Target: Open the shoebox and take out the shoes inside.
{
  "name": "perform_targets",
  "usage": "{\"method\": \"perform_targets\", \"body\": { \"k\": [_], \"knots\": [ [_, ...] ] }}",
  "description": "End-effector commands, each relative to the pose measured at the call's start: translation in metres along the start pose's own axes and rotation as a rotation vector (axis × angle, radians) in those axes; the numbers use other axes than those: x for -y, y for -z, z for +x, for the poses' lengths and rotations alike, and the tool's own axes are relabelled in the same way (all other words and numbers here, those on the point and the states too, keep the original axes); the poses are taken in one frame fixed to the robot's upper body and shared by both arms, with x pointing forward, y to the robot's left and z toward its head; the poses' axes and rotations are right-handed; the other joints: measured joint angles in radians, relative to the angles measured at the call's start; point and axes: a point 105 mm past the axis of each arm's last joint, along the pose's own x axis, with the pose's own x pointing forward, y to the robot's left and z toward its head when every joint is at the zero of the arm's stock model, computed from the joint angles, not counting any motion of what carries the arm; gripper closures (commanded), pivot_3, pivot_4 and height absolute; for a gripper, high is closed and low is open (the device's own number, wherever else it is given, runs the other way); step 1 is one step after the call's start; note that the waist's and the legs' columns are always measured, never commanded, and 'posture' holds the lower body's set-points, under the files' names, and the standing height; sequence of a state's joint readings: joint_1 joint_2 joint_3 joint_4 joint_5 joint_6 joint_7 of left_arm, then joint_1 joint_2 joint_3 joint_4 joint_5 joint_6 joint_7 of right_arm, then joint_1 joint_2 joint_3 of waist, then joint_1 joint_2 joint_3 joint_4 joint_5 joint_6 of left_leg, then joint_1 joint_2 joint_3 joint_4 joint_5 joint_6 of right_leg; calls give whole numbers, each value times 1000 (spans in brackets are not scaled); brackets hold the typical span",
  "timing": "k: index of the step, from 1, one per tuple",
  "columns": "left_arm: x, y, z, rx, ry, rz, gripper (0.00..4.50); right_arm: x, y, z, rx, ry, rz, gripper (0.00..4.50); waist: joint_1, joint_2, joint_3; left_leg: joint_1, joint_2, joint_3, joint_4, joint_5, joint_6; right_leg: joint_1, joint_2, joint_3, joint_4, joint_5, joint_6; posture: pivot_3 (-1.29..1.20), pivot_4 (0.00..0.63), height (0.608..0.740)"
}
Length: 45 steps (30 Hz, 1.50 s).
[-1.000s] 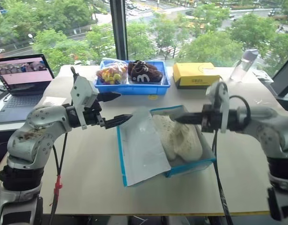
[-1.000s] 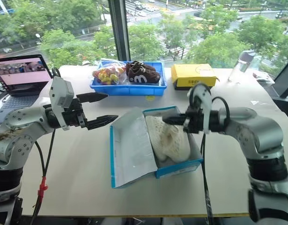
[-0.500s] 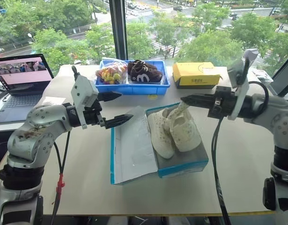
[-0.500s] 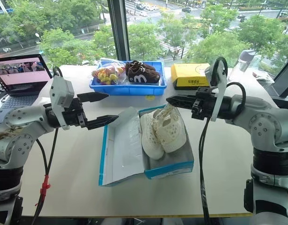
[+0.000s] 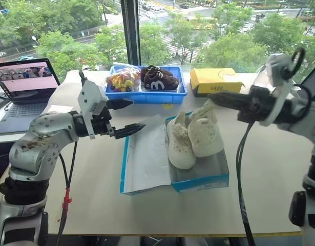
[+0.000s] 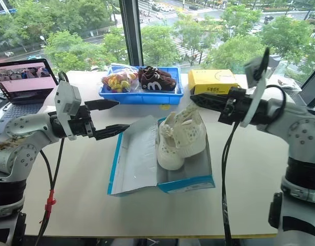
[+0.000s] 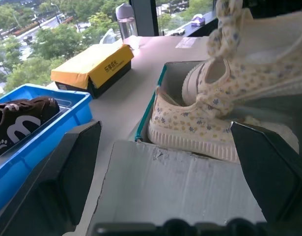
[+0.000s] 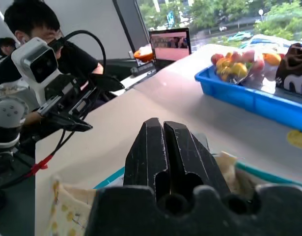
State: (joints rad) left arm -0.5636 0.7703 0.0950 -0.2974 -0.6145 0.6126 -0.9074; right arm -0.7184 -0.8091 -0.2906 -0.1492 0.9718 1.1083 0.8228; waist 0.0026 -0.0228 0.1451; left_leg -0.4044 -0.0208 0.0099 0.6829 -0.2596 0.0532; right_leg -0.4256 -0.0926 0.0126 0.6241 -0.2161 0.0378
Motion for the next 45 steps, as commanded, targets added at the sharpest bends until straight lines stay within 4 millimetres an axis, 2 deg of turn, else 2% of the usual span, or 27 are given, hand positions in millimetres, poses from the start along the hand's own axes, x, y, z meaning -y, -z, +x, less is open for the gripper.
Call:
{"method": "perform_targets", "body": {
  "k": [1, 2, 5, 7, 8, 9, 11, 13, 15, 16, 17, 19, 20, 22, 23, 26, 28, 30, 32, 33, 34, 37, 40, 43, 45],
  "knots": [
    [-1, -14, 0, 38, 4, 58, 0, -12, -9, -1, 53, -58, 5, 4477, -3, 0, 0, 0, -1, 0, 0, 0, 0, 0, -1, 1, 0, 0, 0, 0, 150, 740],
    [-1, -15, 1, 39, 6, 60, 0, -10, 12, 0, -49, -26, -72, 4477, -2, 0, 0, 0, -1, 1, 0, 0, 0, -1, -1, 2, 1, 0, 0, 0, 150, 740],
    [-2, -15, 1, 38, 6, 63, 0, -10, 24, 0, -69, -29, -30, 4477, 0, 0, 0, 1, 0, 0, 0, 0, 0, 0, 0, -1, 0, 0, 0, 0, 150, 740],
    [-2, -15, 0, 37, 7, 65, 0, -20, 8, 0, 36, -103, 10, 4477, -1, 0, 0, 0, -1, 0, 0, 0, 0, -1, 0, 1, 1, 0, 0, 0, 150, 740],
    [-2, -15, 0, 37, 7, 65, 0, -21, -7, -1, 122, -131, 59, 4477, -8, 0, 0, 0, -1, 0, 0, 0, 0, 0, 0, 1, 1, 0, 0, 0, 150, 740],
    [-2, -15, 0, 37, 8, 65, 0, -19, -10, 0, 140, -130, 102, 4477, -11, 0, 0, 0, -1, 1, 0, 0, 0, 0, 0, 2, 1, 0, 0, 0, 150, 740],
    [-2, -17, 2, 40, 13, 69, 0, -23, 24, 4, -21, -117, 17, 4477, -14, 0, 0, 1, -1, 1, 0, 0, 0, -1, 0, 2, 2, 0, 0, 0, 150, 740],
    [-3, -17, 2, 42, 14, 70, 0, -28, 15, 6, 66, -152, 66, 4477, -9, -1, 0, 2, 1, -1, 0, 0, 0, 2, 1, -1, 1, 0, 0, 0, 150, 740],
    [-4, -17, 2, 36, 14, 76, 0, -18, -6, 3, 200, -123, 91, 4477, -10, -1, 0, 1, 1, -2, 0, 0, 0, 2, 1, -1, 0, 0, 0, 0, 150, 740],
    [-4, -18, 2, 39, 15, 75, 0, -14, -13, 0, 268, -136, 175, 4477, -12, -1, 0, 0, 0, -1, 0, 0, 0, 0, 0, 0, 1, 0, 0, 0, 150, 740],
    [-4, -18, 1, 39, 16, 76, 0, -12, -3, 3, 228, -125, 210, 4477, -14, -1, 0, 0, -1, 0, 0, 0, 0, -1, 0, 2, 1, 0, 0, 0, 150, 740],
    [-5, -19, 1, 37, 16, 80, 0, -13, 39, 9, 25, -50, 97, 4477, -9, -1, 0, 0, -1, 0, 0, 0, 0, 0, 0, 1, 1, 0, 0, 0, 150, 740],
    [-5, -20, 1, 37, 15, 81, 0, -15, 46, 8, 3, -57, 95, 4477, -4, -1, 0, 1, 0, -1, 0, 0, 0, 0, 0, 0, 1, 0, 0, 0, 150, 740],
    [-7, -19, 0, 35, 12, 83, 0, -3, 14, 3, 197, -46, 197, 4477, -3, -1, 0, 1, 1, -3, 0, 0, 0, 1, 2, -2, 0, 0, 1, 0, 150, 740],
    [-6, -19, 0, 33, 12, 84, 0, 2, 10, 2, 224, -30, 225, 4477, -8, -1, 0, 0, 1, -1, 1, 0, 0, 0, 1, -1, 0, 0, 1, 0, 150, 740],
    [-5, -22, 0, 40, 19, 83, 0, -4, 42, 6, 26, -2, 60, 4477, -14, 1, 1, 0, -3, 1, 1, 1, 0, -1, -1, 3, 3, 0, 1, 0, 150, 740],
    [-6, -22, 0, 39, 17, 83, 0, 5, 14, -1, 179, 3, 125, 4477, -14, 1, 1, 1, 0, 1, 1, 1, 0, 1, 0, 1, 2, 0, 1, 0, 150, 740],
    [-6, -22, 0, 38, 17, 83, 0, 10, 2, -9, 221, 32, 78, 4477, -17, 1, 1, 1, 0, 1, 1, 1, 0, 1, 1, 2, 2, 0, 1, 0, 150, 740],
    [-6, -21, 0, 35, 17, 83, 0, 8, -32, -20, 381, -4, 133, 4477, -17, 1, 1, 2, -1, 2, 1, 1, 0, 0, 0, 3, 2, 0, 1, 0, 150, 740],
    [-6, -21, 0, 36, 17, 82, 0, 4, -35, -22, 389, -24, 135, 4477, -16, 1, 2, 2, 0, 2, 1, 1, 0, 0, 1, 2, 2, 0, 1, 0, 150, 740],
    [-6, -21, 0, 37, 17, 81, 0, 2, -36, -22, 384, -33, 133, 4477, -15, 2, 2, 1, -1, 2, 1, 1, 0, -1, 0, 3, 2, 0, 1, 0, 150, 740],
    [-5, -21, 3, 46, 23, 79, 0, 4, 1, -19, 211, 22, 93, 4477, -9, 1, 2, 1, 1, 0, 0, 1, 0, 1, 2, 1, 1, 0, 1, 0, 150, 740],
    [-5, -21, 4, 45, 25, 80, 0, 3, -18, -30, 313, -7, 121, 4477, -6, 2, 2, 0, 1, 0, 1, 0, 1, 1, 1, 0, 0, 0, 1, 0, 150, 740],
    [-5, -22, 4, 47, 28, 80, 0, 2, -14, -32, 283, -6, 102, 4477, -6, 2, 2, 0, -3, 3, 1, 0, 2, 1, -3, 3, 1, 1, 2, 0, 150, 740],
    [-6, -21, 4, 47, 29, 79, 0, 4, -23, -35, 338, -2, 108, 4477, -6, 2, 2, 2, -2, 2, 1, 0, 2, 2, -2, 3, 1, 1, 2, 0, 150, 740]
  ]
}}
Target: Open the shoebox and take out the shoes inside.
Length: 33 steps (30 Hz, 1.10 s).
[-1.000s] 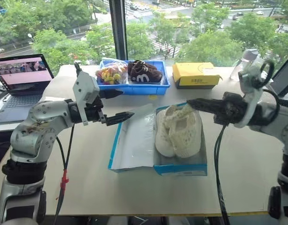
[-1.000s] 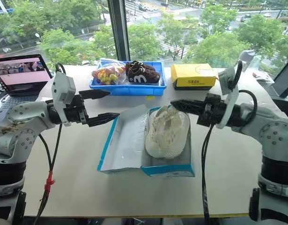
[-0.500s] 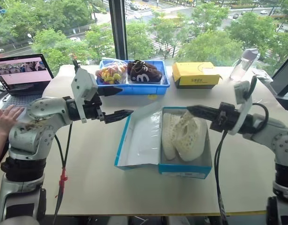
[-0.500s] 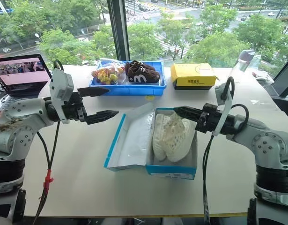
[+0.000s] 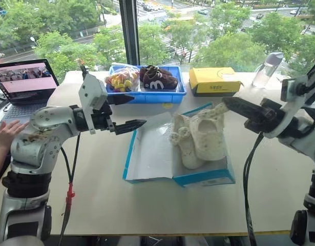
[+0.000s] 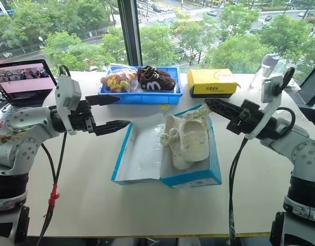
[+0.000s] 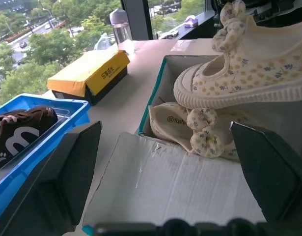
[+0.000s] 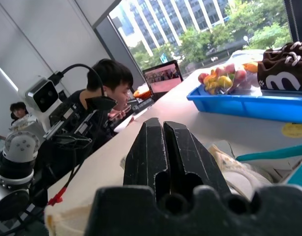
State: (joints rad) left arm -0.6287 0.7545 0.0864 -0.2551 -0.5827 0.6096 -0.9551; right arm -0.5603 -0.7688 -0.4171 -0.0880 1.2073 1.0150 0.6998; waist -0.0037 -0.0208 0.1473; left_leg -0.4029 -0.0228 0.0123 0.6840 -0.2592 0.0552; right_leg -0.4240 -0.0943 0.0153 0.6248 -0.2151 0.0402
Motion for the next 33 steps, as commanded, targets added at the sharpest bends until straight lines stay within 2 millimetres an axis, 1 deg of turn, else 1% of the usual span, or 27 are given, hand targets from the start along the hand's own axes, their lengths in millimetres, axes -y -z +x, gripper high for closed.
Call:
{"method": "perform_targets", "body": {
  "k": [1, 4, 7, 8, 12, 16, 18, 22, 24, 25, 26, 27, 29, 31, 33],
  "knots": [
    [-1, -13, 0, 34, 3, 52, 0, -14, -36, -5, 144, -53, -70, 4477, -1, 0, 0, 0, 0, 0, 0, 0, 0, 0, 0, 0, 0, 0, 0, 0, 150, 740],
    [-1, -13, 0, 35, 8, 51, 0, -17, -61, -13, 250, -66, -71, 4477, -2, 0, 0, -1, 1, 0, 0, 0, 0, -1, 1, 0, 0, 0, 0, 0, 150, 740],
    [-1, -12, 2, 36, 11, 49, 0, -19, -82, -22, 321, -64, -84, 4477, -1, 0, 0, -1, 0, 0, 0, 0, 0, -1, 1, 0, 0, 0, 0, 0, 150, 740],
    [-1, -12, 2, 35, 12, 49, 0, -19, -86, -25, 335, -58, -85, 4477, 1, 0, 0, -1, 0, 0, 0, 0, 0, -1, 1, 0, 0, 0, 0, 0, 150, 740],
    [-2, -13, 3, 38, 19, 50, 0, -10, -81, -34, 329, -14, -79, 4477, 6, 0, 0, -1, 1, -1, 0, 0, 0, 0, 1, -1, -1, 0, 0, 0, 150, 740],
    [-1, -13, 3, 36, 24, 50, 0, -9, -83, -40, 363, 2, -84, 4477, 3, 0, 0, -1, 1, 0, 0, 0, 0, -1, 1, 0, -1, 0, 0, 0, 150, 740],
    [0, -14, 3, 38, 28, 50, 0, -4, -84, -46, 358, 49, -118, 4477, 0, 0, 0, -1, 1, 0, 0, 0, 0, -1, 1, 0, 0, 0, 0, 0, 150, 740],
    [1, -15, 3, 44, 38, 46, 0, 21, -97, -80, 373, 253, -216, 4477, 3, 0, 0, -1, 1, 0, 0, 0, 1, -1, 1, 0, -1, 0, 0, 0, 150, 740],
    [2, -15, 4, 45, 42, 43, 0, 36, -106, -103, 396, 379, -239, 4477, 10, 0, 0, -2, 0, 0, 0, 0, 1, -1, 0, -1, -1, 0, 0, 0, 150, 740],
    [2, -15, 4, 46, 45, 41, 0, 45, -108, -115, 390, 453, -271, 4477, 13, 0, 0, -2, 0, 1, 0, 0, 1, 0, 0, -1, -1, 0, 0, 0, 150, 740],
    [2, -15, 5, 48, 47, 39, 0, 52, -108, -125, 382, 511, -297, 4477, 14, 0, 0, -1, 0, 1, 0, 0, 1, 0, 0, -1, -1, 0, 0, 0, 150, 740],
    [2, -14, 7, 51, 51, 35, 0, 61, -107, -141, 384, 590, -313, 4477, 14, 0, 0, -1, 0, 1, 0, 0, 1, 0, 0, -1, -1, 0, 0, 0, 150, 740],
    [3, -13, 9, 56, 58, 29, 0, 73, -106, -164, 400, 694, -322, 4477, 15, 0, 0, -1, 0, 1, 0, 0, 1, 0, 1, -1, -1, 0, 0, 0, 150, 740],
    [4, -12, 11, 58, 66, 24, 0, 84, -103, -181, 412, 783, -343, 4477, 13, 0, 0, 0, 0, 2, 0, 0, 1, 0, 1, 0, -1, 0, 0, 0, 150, 740],
    [4, -12, 13, 60, 74, 23, 0, 103, -88, -203, 405, 911, -316, 4477, 8, 0, 0, 0, 0, 3, 0, 0, 1, 1, 1, 2, -1, 0, 0, 0, 150, 740]
  ]
}}
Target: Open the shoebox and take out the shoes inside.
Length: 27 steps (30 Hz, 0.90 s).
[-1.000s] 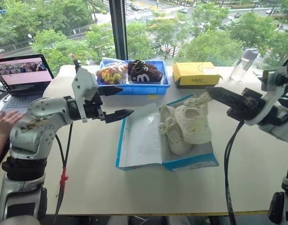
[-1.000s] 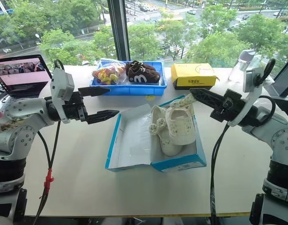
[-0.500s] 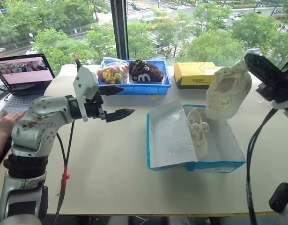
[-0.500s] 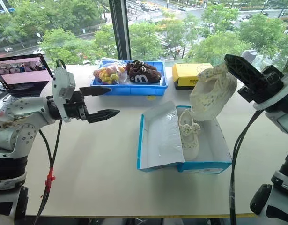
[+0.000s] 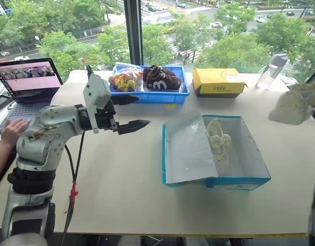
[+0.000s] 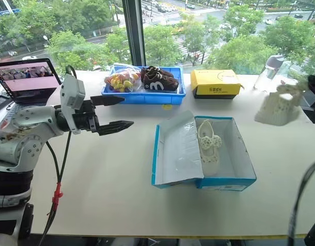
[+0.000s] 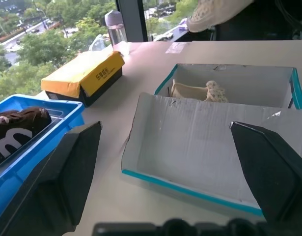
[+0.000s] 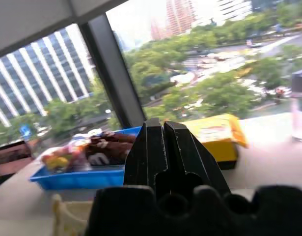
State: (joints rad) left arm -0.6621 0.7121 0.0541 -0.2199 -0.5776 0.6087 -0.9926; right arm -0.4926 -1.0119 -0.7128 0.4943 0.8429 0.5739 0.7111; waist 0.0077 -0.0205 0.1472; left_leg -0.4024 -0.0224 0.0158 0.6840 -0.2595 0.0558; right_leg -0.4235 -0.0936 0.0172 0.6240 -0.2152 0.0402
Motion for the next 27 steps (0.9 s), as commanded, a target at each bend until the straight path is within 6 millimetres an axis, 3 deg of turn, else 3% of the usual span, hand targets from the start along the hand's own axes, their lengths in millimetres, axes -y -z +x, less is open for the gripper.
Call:
{"method": "perform_targets", "body": {
  "k": [1, 5, 11, 12, 14, 17, 22, 24, 25, 27],
  "knots": [
    [0, -13, 2, 37, 15, 52, 0, 33, -7, -14, 60, 162, -68, 4477, -6, 0, 0, 1, 0, 1, 0, 0, 0, 0, 0, 1, 0, 0, 0, 0, 150, 740],
    [0, -14, 4, 39, 24, 50, 0, 59, 44, -29, -81, 239, -96, 4477, -19, 0, 0, 3, 2, 2, -2, 0, 0, 2, 2, 2, 0, 0, 0, 0, 150, 740],
    [2, -13, 4, 29, 31, 50, 0, 72, 90, -59, -239, 276, -114, 4477, -24, 2, -1, 4, 2, 4, -2, 0, 0, 2, 1, 5, 0, 0, 0, 0, 150, 740],
    [2, -13, 3, 28, 31, 49, 0, 71, 92, -63, -257, 263, -124, 4157, -23, 2, -1, 4, 2, 5, -2, 0, 0, 2, 1, 5, 0, 0, 0, 0, 150, 740],
    [2, -12, 3, 27, 30, 47, 0, 66, 87, -68, -263, 235, -130, 3682, -24, 2, -1, 5, 2, 5, -2, 0, 0, 2, 2, 5, 0, 0, 0, 0, 150, 740],
    [2, -11, 3, 27, 29, 43, 0, 43, 62, -60, -232, 131, -131, 2594, -26, 2, -1, 7, 2, 6, -2, 0, 0, 3, 2, 7, -1, 0, 0, 0, 150, 740],
    [2, -10, 5, 30, 28, 40, 0, -17, 2, -23, -108, -93, -140, 913, -31, 2, -1, 14, 3, 11, -2, 0, 0, 4, 3, 15, 2, 0, 0, 0, 150, 740],
    [2, -10, 5, 30, 26, 40, 0, -41, -13, -11, -80, -178, -136, 238, -32, 2, -1, 16, 3, 12, -2, 0, 0, 5, 4, 16, 2, 0, 0, 0, 150, 740],
    [2, -10, 5, 31, 25, 40, 0, -52, -17, -6, -76, -216, -141, 28, -30, 2, 0, 16, 3, 12, -2, 0, 0, 5, 4, 17, 2, 0, 0, 0, 150, 740],
    [2, -10, 4, 31, 20, 40, 0, -88, -11, 10, -133, -330, -200, 28, -26, 1, 0, 15, 4, 12, -2, 0, 0, 5, 6, 17, 2, 0, 0, 0, 150, 740]
  ]
}}
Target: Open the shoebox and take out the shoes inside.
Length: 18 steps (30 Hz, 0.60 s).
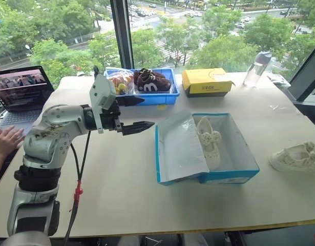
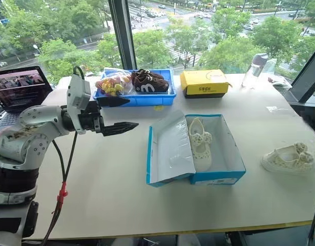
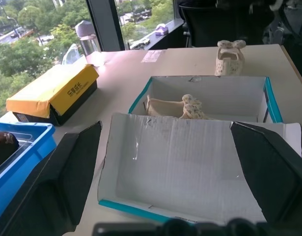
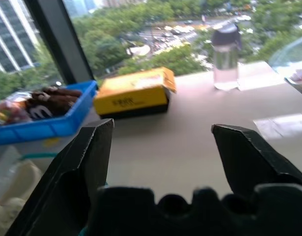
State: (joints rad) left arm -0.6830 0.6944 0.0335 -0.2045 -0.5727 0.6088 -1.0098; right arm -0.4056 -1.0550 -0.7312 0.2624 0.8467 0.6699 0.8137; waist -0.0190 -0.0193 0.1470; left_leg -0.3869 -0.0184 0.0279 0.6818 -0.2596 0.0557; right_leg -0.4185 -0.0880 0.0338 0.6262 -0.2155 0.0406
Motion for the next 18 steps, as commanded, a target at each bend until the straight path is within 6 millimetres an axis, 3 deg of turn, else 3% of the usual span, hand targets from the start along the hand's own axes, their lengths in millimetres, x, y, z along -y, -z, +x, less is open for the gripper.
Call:
{"method": "perform_targets", "body": {
  "k": [1, 3, 5, 9, 18],
  "knots": [
    [0, -9, -3, 24, -16, 47, 0, -58, 2, 35, -106, -202, -124, 28, 1, -1, 0, 0, 0, 0, 0, 0, 0, 0, 0, 0, 0, 0, 0, 0, 150, 740],
    [0, -9, -4, 24, -23, 48, 0, -93, 33, 52, -253, -323, -250, 28, 0, -1, 0, -2, 0, 0, 0, 0, 0, -2, -1, 0, -1, 0, 0, 0, 150, 740],
    [0, -10, -4, 24, -27, 48, 0, -115, 62, 59, -369, -412, -362, 28, 3, -1, 0, -3, 0, 1, 0, 0, 0, -3, -1, 0, -1, 0, 0, 0, 150, 740],
    [1, -10, -6, 23, -40, 48, 0, -137, 116, 52, -599, -601, -498, 28, 16, -1, 0, -6, -1, 0, 0, 0, 0, -6, -3, -2, -1, 0, 0, 0, 150, 740],
    [1, -9, -12, 13, -77, 49, 0, -127, 136, 65, -691, -701, -693, 28, 19, -1, 0, -12, -2, 0, 3, -2, 3, -9, -4, -3, -2, 1, 2, 0, 150, 740]
  ]
}}
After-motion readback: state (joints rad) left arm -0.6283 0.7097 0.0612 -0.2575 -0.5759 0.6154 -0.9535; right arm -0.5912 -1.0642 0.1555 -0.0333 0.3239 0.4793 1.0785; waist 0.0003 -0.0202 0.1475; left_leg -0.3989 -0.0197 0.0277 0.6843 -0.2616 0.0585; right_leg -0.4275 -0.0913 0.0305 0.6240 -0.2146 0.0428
